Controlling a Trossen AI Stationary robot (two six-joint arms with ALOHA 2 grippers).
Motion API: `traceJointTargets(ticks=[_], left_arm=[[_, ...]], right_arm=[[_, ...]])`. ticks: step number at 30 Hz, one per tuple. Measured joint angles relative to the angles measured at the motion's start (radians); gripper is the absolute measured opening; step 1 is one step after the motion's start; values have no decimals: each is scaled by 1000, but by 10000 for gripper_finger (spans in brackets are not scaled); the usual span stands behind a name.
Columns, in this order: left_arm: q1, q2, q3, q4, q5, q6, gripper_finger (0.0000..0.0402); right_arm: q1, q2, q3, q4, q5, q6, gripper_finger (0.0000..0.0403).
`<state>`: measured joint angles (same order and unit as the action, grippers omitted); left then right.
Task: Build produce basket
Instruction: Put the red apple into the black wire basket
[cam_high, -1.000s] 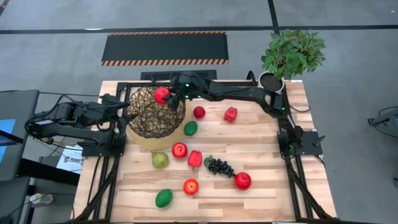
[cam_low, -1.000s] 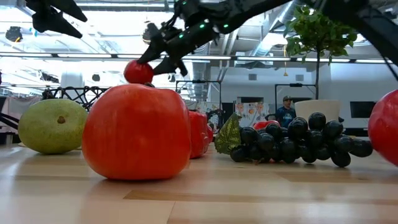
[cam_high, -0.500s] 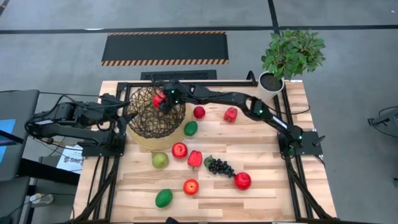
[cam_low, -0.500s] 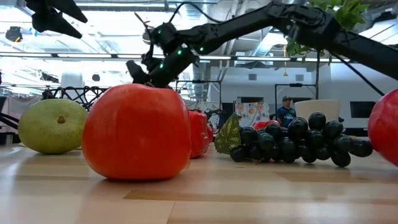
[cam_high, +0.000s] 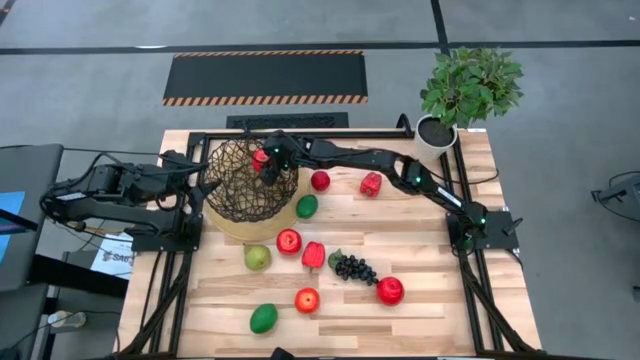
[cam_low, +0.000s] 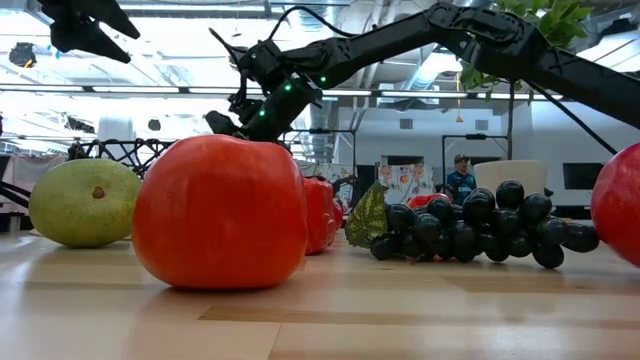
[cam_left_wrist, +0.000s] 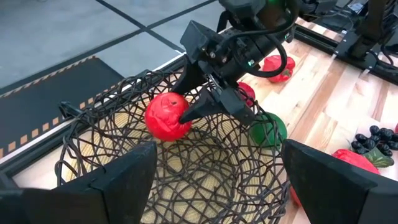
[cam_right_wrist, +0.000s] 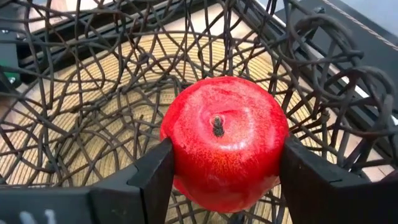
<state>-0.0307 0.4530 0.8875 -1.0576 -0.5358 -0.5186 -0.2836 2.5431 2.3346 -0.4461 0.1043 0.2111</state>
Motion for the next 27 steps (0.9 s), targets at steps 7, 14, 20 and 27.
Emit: traceJointTargets(ticks=[7, 14, 20, 27], left_arm=[[0, 0, 0, 1, 0, 0, 330], [0, 0, 0, 1, 0, 0, 330], [0, 0, 0, 1, 5, -1, 330], [0, 0, 0, 1, 8, -1, 330]], right_arm=[[0, 0, 0, -15, 0, -6, 267], [0, 0, 0, -14, 0, -3, 318], [0, 0, 0, -14, -1, -3, 324], [0, -2, 0, -13, -24, -10, 341]])
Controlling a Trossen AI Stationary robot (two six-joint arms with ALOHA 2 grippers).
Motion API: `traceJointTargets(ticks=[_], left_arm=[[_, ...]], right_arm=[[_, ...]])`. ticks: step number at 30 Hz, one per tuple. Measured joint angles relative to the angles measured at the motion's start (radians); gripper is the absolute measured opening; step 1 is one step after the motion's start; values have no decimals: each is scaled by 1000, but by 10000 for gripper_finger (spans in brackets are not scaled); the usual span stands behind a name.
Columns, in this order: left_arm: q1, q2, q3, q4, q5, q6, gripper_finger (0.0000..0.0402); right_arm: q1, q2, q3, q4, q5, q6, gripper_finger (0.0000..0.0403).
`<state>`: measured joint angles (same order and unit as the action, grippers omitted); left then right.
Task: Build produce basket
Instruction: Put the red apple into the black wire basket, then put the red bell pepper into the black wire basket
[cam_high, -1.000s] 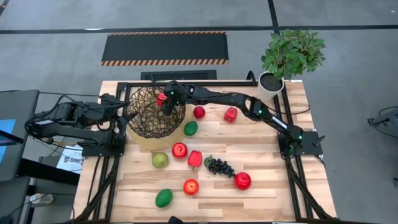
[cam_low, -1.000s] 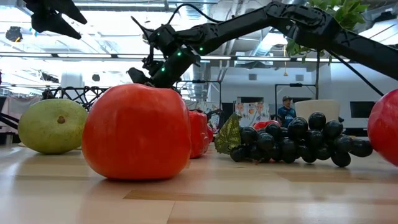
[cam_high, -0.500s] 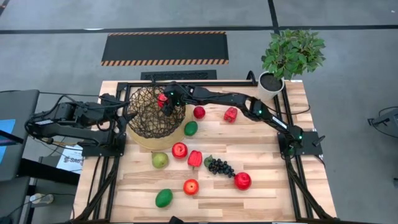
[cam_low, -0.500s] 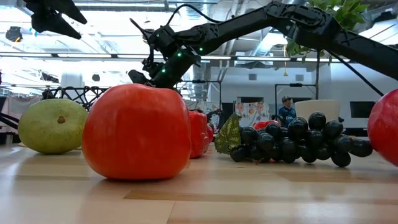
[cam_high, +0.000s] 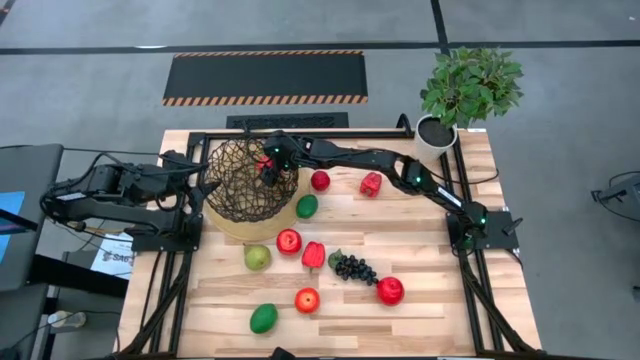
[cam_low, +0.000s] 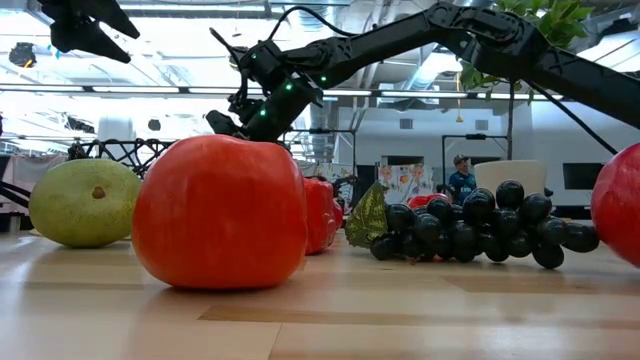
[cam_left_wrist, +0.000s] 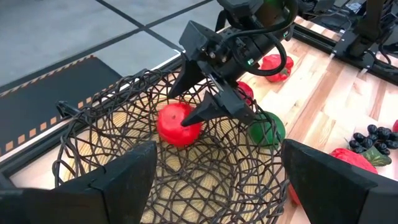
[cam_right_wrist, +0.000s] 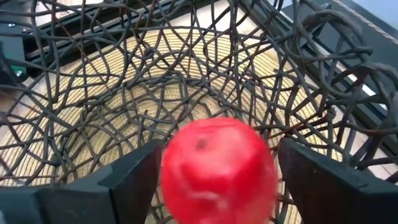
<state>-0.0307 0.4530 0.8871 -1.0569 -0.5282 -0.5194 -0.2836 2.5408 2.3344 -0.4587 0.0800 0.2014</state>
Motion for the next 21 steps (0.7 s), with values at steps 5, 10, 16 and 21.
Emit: traceJointTargets(ticks=[5, 10, 16, 21], left_arm=[[0, 0, 0, 0, 0, 0, 330], [0, 0, 0, -1, 0, -8, 330], [0, 0, 0, -2, 5, -16, 330], [0, 0, 0, -2, 21, -18, 330]], right_arm=[[0, -3, 13, -21, -10, 0, 358], [0, -104, 13, -129, -29, -40, 364], [0, -276, 15, -443, -29, -71, 362], [10, -404, 15, -762, -25, -56, 362]])
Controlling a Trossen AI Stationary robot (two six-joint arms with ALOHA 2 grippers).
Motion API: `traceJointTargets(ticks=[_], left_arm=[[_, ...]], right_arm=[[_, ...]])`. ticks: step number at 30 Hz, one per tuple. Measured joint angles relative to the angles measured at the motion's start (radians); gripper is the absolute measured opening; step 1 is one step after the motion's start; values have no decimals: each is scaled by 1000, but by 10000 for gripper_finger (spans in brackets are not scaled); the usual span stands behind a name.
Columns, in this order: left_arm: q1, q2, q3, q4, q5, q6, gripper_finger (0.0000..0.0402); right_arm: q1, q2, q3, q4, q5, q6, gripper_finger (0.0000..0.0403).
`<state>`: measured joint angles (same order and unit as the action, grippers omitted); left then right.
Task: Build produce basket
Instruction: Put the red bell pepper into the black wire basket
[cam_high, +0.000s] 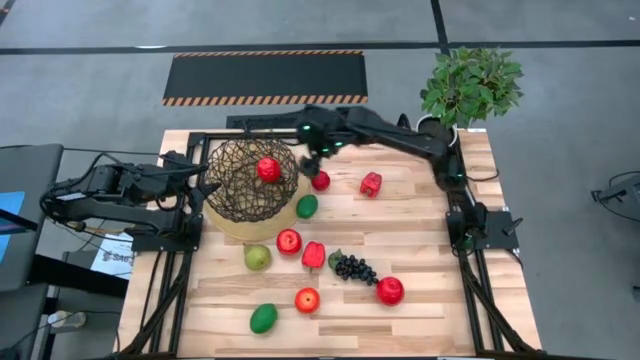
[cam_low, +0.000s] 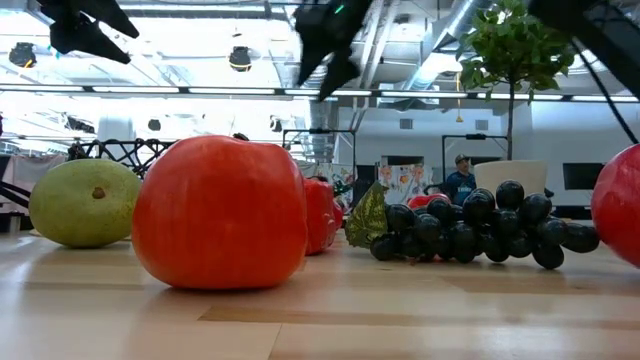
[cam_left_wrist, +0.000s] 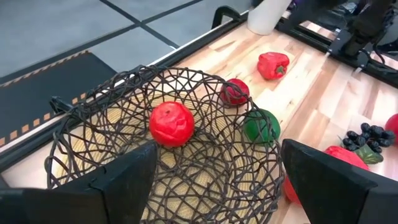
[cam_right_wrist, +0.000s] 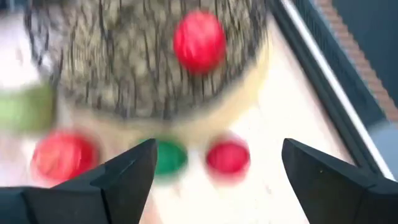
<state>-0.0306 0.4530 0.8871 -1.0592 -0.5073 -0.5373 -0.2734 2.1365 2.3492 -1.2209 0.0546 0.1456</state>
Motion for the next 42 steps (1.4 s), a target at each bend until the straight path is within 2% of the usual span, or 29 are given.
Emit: traceJointTargets(ticks=[7, 11, 15, 17, 20, 23, 30, 34, 39, 42], left_arm=[[0, 0, 0, 0, 1, 0, 330], [0, 0, 0, -1, 1, 0, 330], [0, 0, 0, -2, 1, 1, 330], [0, 0, 0, -2, -3, 1, 330], [0, 0, 0, -2, -6, 2, 330], [0, 0, 0, -4, -11, 2, 330], [0, 0, 0, -5, -23, 2, 330], [0, 0, 0, -5, -28, 2, 330], [0, 0, 0, -5, -29, -2, 330], [0, 0, 0, -6, -28, -6, 330]], right_arm=[[88, -85, -5, -350, 108, 117, 358], [173, -178, -117, -332, 159, 155, 354], [231, -257, -283, -350, 265, 245, 348], [237, -312, -392, -325, 316, 313, 343], [229, -393, -571, -245, 322, 371, 336], [197, -470, -773, -90, 315, 373, 331], [14, -598, -1171, 321, 160, 273, 326], [-92, -589, -1251, 453, 95, 180, 332], [-167, -536, -1257, 469, 92, 48, 348], [-189, -508, -1257, 475, 17, 29, 358]])
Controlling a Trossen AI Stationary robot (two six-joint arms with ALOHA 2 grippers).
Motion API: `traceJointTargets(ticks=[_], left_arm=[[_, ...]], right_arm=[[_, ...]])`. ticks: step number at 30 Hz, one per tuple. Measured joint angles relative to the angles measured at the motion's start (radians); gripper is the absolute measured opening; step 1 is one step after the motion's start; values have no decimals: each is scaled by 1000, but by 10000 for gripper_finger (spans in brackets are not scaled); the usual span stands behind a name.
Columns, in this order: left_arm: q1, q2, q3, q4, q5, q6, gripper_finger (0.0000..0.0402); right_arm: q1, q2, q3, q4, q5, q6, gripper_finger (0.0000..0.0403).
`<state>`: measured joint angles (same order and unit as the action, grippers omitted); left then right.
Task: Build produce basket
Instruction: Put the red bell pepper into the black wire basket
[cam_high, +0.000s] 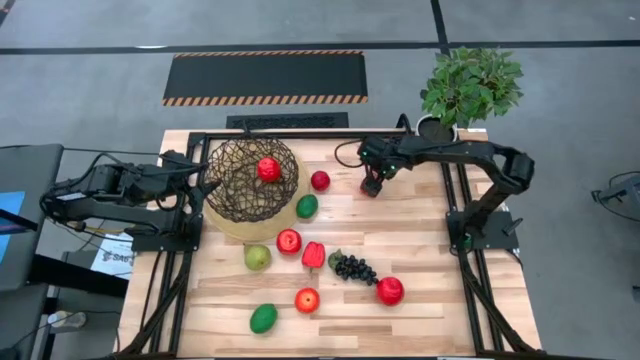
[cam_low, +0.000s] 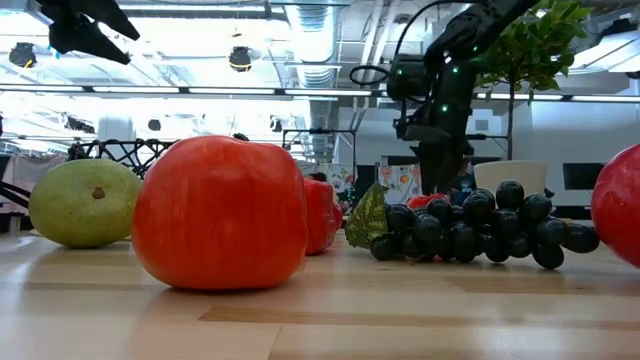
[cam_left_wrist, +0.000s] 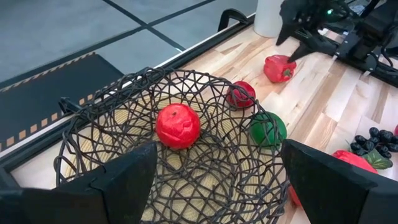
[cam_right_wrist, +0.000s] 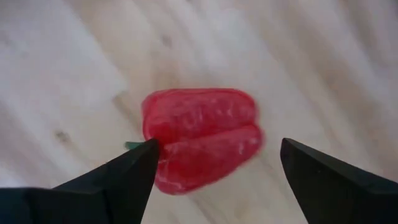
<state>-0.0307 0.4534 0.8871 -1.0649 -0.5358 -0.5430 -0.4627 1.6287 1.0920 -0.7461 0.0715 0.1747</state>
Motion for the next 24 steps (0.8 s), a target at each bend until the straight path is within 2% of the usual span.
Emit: traceJointTargets(ticks=[4, 19, 24], left_arm=[[0, 0, 0, -1, 0, 0, 330], [0, 0, 0, -3, 1, -1, 330], [0, 0, 0, -21, 1, -1, 330]], right_arm=[[-9, 28, 2, 7, -74, -27, 364], [-6, 43, -7, 20, -128, -49, 360], [8, 43, -14, 15, -126, -26, 338]])
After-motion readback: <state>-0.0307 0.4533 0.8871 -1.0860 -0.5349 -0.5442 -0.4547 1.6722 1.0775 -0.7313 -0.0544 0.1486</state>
